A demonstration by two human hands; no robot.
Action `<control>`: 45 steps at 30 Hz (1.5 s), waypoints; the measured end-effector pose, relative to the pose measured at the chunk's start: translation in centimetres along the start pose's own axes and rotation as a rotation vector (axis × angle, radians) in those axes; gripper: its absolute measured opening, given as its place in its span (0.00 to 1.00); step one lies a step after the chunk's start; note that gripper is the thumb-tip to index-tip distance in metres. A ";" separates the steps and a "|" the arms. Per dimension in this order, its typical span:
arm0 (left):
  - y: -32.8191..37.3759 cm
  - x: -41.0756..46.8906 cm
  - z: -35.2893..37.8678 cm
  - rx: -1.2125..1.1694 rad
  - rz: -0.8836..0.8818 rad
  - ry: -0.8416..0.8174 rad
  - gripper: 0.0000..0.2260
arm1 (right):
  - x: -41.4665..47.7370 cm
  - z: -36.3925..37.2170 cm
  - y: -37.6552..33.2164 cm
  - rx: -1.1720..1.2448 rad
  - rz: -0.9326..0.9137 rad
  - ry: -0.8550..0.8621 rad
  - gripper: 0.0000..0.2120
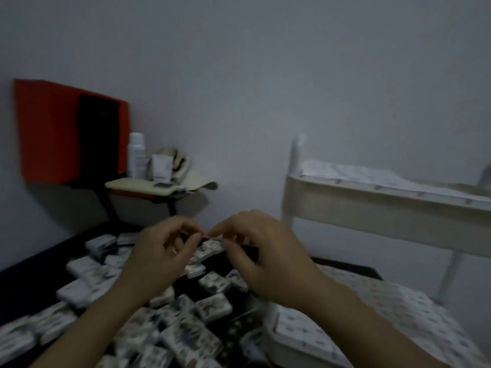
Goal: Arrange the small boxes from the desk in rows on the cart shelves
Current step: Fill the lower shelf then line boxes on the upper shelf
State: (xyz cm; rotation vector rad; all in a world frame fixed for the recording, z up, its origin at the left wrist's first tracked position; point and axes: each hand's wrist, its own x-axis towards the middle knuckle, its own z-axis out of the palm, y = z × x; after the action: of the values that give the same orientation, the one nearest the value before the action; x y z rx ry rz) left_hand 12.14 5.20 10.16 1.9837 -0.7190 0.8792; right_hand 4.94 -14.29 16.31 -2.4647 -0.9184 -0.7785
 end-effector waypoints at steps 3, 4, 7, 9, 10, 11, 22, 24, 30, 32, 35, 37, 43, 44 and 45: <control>-7.3 -4.2 -3.1 0.162 -0.281 -0.016 0.10 | 2.5 6.4 0.1 0.104 0.056 -0.155 0.12; -9.3 -5.4 -4.3 0.188 -0.385 -0.013 0.11 | 3.3 8.5 0.4 0.114 0.083 -0.210 0.13; -14.6 -8.2 -7.7 0.289 -0.567 0.002 0.14 | 5.9 14.2 1.7 0.130 0.152 -0.306 0.16; -17.5 -9.6 -9.1 0.346 -0.601 -0.002 0.16 | 7.5 17.7 2.7 0.145 0.215 -0.339 0.17; -18.7 -9.9 -9.5 0.369 -0.618 -0.006 0.15 | 8.2 19.1 3.2 0.147 0.242 -0.349 0.16; -19.8 -10.2 -9.8 0.400 -0.634 -0.019 0.14 | 8.9 20.6 3.5 0.156 0.263 -0.359 0.16; -24.5 -9.1 -9.2 0.590 -0.811 -0.273 0.20 | 12.3 29.7 0.9 0.309 0.173 -0.487 0.18; -24.6 -8.9 -9.6 0.576 -0.843 -0.324 0.22 | 12.5 30.4 0.7 0.220 0.155 -0.529 0.15; -24.5 -8.5 -10.1 0.521 -0.847 -0.327 0.25 | 13.2 31.4 1.3 -0.101 0.169 -0.631 0.23; -24.4 -8.4 -10.2 0.493 -0.834 -0.289 0.26 | 13.3 32.1 1.2 -0.138 0.186 -0.658 0.29; -23.9 -8.4 -10.2 0.446 -0.797 -0.199 0.27 | 13.5 32.9 1.3 -0.172 0.217 -0.688 0.33; -23.5 -8.4 -10.3 0.415 -0.762 -0.139 0.25 | 13.7 33.0 1.5 -0.140 0.252 -0.707 0.36; -22.5 -8.6 -10.8 0.242 -0.755 0.026 0.21 | 13.0 32.5 1.3 0.112 0.316 -0.597 0.36; -22.3 -8.6 -10.9 0.211 -0.753 0.046 0.20 | 12.8 32.4 1.3 0.142 0.317 -0.575 0.35; -22.1 -8.6 -10.9 0.179 -0.752 0.061 0.20 | 12.7 32.3 1.3 0.173 0.327 -0.553 0.35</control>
State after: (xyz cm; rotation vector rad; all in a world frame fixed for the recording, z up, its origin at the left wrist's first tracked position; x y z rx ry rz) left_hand 20.04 26.84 -2.21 2.1293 0.1668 0.5438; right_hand 25.48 7.92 -0.83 -2.6137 -0.6814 0.0990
